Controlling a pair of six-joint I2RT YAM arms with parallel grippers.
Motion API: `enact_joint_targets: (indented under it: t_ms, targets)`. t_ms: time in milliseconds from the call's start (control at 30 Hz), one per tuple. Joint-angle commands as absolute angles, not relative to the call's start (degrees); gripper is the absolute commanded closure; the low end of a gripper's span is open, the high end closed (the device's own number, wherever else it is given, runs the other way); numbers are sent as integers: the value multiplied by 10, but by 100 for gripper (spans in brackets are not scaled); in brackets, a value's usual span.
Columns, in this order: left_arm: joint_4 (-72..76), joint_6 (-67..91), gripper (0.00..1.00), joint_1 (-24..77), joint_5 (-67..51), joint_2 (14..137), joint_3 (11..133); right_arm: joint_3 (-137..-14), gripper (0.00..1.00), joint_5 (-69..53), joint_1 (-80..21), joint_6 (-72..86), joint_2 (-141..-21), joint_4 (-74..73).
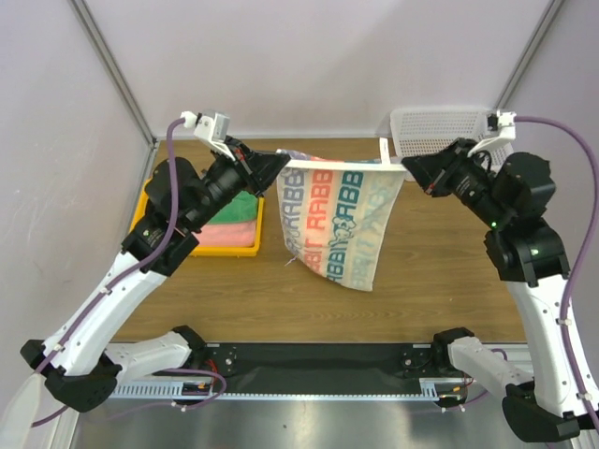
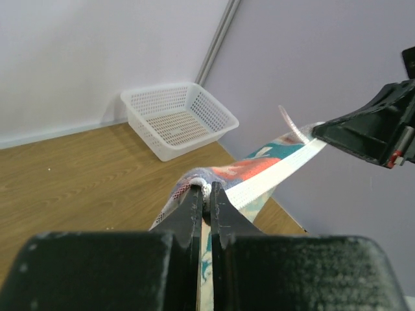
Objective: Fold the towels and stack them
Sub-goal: Flatten out the crumpled towel
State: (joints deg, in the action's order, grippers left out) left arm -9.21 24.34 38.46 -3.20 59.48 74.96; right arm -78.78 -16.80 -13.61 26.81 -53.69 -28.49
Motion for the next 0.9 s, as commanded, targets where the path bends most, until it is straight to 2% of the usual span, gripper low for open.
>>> enact_joint_targets:
  t_ms: [0,400,867]
  targets:
    - [-131,182,100,363,64,586,816,-859,100,-70,-113,204,-526,-301]
    - [-206,163,100,405,48,562,889,-925,100,-75,-112,187,-503,-359]
    - [-256,186,100,503,89,504,879,-950,100,-116,-110,195,-424,-442]
